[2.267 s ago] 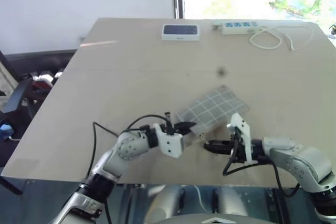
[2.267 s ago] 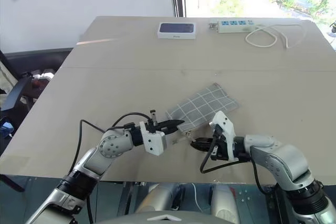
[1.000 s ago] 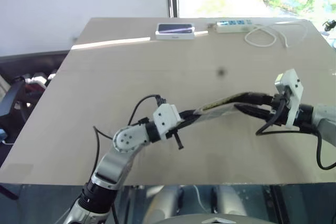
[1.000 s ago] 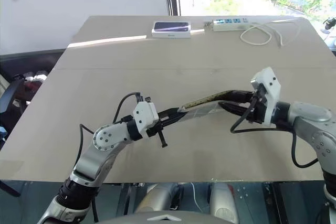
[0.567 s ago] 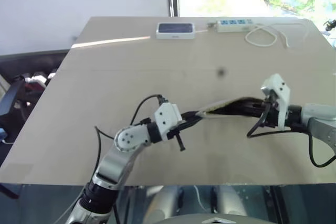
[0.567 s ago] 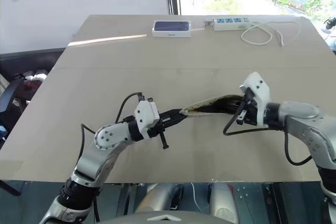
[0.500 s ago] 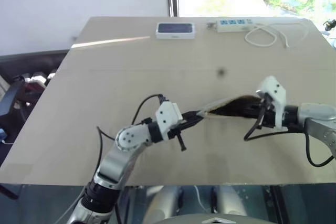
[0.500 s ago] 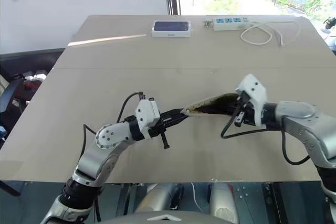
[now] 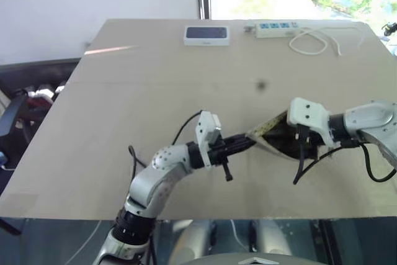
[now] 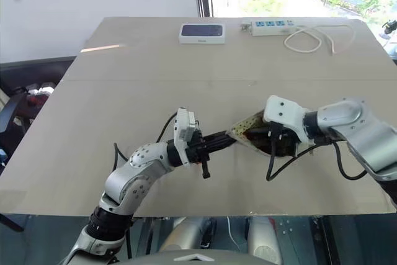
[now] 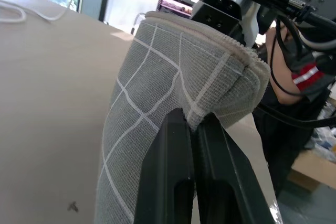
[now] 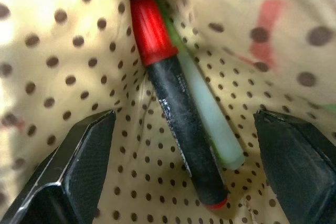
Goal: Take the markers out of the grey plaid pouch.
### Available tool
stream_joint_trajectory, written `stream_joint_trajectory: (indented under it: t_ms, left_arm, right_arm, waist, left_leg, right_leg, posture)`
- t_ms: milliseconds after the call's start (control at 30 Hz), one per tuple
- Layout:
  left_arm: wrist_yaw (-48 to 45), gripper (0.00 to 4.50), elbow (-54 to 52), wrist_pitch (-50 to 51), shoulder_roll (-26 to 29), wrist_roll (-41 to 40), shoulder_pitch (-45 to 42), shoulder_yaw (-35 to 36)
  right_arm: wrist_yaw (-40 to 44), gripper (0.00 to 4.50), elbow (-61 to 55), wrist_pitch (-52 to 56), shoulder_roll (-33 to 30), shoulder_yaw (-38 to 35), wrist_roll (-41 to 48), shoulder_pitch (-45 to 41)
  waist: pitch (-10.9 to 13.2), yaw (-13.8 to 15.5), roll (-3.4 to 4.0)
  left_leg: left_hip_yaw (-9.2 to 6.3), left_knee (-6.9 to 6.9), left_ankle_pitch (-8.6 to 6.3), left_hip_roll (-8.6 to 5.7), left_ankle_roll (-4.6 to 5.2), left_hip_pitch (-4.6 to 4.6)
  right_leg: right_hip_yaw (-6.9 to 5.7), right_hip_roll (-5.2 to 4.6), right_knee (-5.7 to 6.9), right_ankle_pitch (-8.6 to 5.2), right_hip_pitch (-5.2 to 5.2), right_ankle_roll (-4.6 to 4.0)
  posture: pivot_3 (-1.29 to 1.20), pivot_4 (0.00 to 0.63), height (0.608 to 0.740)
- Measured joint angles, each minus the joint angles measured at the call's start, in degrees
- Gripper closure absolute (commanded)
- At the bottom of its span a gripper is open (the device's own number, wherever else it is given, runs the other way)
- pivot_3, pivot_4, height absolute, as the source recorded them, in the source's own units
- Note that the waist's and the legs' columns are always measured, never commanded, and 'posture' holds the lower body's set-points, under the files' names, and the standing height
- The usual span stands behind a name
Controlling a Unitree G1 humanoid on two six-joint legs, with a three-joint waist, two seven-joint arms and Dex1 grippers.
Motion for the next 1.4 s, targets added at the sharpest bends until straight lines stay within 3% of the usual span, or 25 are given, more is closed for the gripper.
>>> stream_joint_trajectory:
  t_ms: [100, 267, 533, 1000, 1400]
  left_arm:
    - [-1.28, 4.5, 1.7, 0.0, 0.36, 0.61, 0.85, -1.16]
    - [-2.0, 4.5, 4.84, -0.44, 0.16, 1.98, 0.91, -1.87]
    - [-1.95, 4.5, 4.89, -1.06, -0.05, 2.89, 0.83, -1.65]
    - [-2.31, 4.5, 5.59, -2.51, -0.1, 3.41, 0.64, -1.1]
    - [-3.3, 4.5, 5.75, -4.4, -0.64, 3.37, 0.48, -0.96]
  right_arm:
    - [0.18, 0.1, 1.12, -1.13, 2.11, 4.14, -3.59, -0.08]
    - [-0.65, 0.1, 10.99, -12.0, 7.47, 12.43, -15.67, -2.71]
    - [2.72, 3.61, 12.03, -15.35, 7.53, 11.09, -18.11, -1.23]
    - [3.68, 3.61, 4.18, -6.95, 6.06, 0.41, -12.67, 3.85]
    - [6.39, 3.61, 1.04, -18.82, 3.86, -9.13, -9.03, 10.02]
  waist:
    - [0.0, 0.02, -0.01]
    - [-0.02, -0.02, -0.05]
    - [-0.09, 0.11, -0.18]
    - [-0.07, 0.08, -0.16]
    - [-0.06, 0.09, -0.17]
  left_leg:
    - [0.01, 0.02, 0.0, 0.0, 0.0, 0.0]
    - [0.02, 0.16, 0.03, 0.0, -0.05, 0.07]
    - [0.0, 0.21, 0.04, 0.0, -0.07, 0.42]
    - [-0.02, 0.21, 0.04, 0.0, -0.08, -0.12]
    - [-0.02, 0.22, 0.04, -0.01, -0.08, -0.14]
  right_leg:
    - [0.01, 0.0, 0.01, 0.0, 0.01, 0.0]
    - [0.04, 0.02, 0.2, 0.0, 0.01, 0.0]
    - [0.05, 0.02, 0.25, 0.0, 0.35, 0.0]
    - [0.03, 0.01, 0.22, 0.0, -0.12, -0.01]
    - [0.02, 0.01, 0.22, 0.01, -0.12, -0.01]
  posture:
    - [0.0, 0.15, 0.738]
    - [0.0, 0.15, 0.738]
    - [0.0, 0.15, 0.738]
    - [0.0, 0.15, 0.738]
    - [0.0, 0.15, 0.738]
